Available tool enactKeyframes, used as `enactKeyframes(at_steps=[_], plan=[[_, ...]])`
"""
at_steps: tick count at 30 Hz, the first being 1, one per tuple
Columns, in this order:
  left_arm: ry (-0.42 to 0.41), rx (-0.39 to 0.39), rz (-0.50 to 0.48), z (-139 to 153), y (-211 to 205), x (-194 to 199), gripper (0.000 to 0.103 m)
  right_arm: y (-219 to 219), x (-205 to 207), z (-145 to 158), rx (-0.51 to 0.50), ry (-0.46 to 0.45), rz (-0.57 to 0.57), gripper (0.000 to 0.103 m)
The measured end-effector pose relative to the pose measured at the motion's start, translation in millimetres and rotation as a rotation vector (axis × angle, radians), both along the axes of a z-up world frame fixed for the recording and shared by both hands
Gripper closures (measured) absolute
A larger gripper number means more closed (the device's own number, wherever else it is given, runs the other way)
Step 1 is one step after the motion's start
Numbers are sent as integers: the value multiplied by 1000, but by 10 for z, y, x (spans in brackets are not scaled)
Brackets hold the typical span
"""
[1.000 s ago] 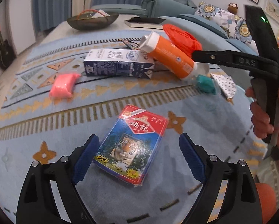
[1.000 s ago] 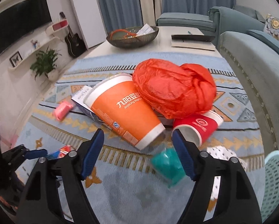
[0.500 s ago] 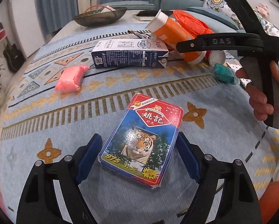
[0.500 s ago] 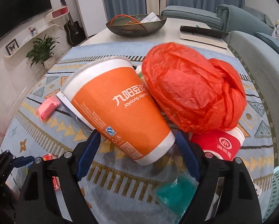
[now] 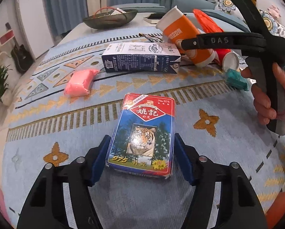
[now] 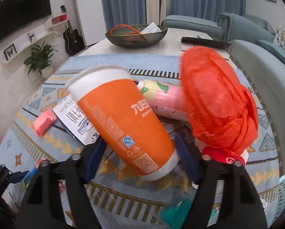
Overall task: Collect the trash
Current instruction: 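Grasp the tiger-print card box with the left tool while the right tool grasps the orange paper cup, then carry the card box and orange cup over the basket and open both tools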
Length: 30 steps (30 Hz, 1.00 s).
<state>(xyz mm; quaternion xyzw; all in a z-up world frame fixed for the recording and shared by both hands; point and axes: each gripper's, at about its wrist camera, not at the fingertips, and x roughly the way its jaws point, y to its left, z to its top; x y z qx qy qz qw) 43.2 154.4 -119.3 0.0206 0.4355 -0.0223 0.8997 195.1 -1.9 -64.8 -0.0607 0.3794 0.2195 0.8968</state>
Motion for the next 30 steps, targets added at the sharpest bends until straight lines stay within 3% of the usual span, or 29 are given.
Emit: enactKeyframes(at_steps=[5,15,25,30], plan=[[-35,-30,23,75,37,-33,43,56,-94,40,-13,-38,5,54],[-165,-157,18,531,-6,-121,43,-190,-675,523,57,-153,-10,55],[-298,-179,-102,1129,-566,-41,43,-906,-1379,1154,82,-334,-147,55],[-348,-190,-202,1400,-1050,24,43,-1554,-1692,1216,94,-363,-313,55]])
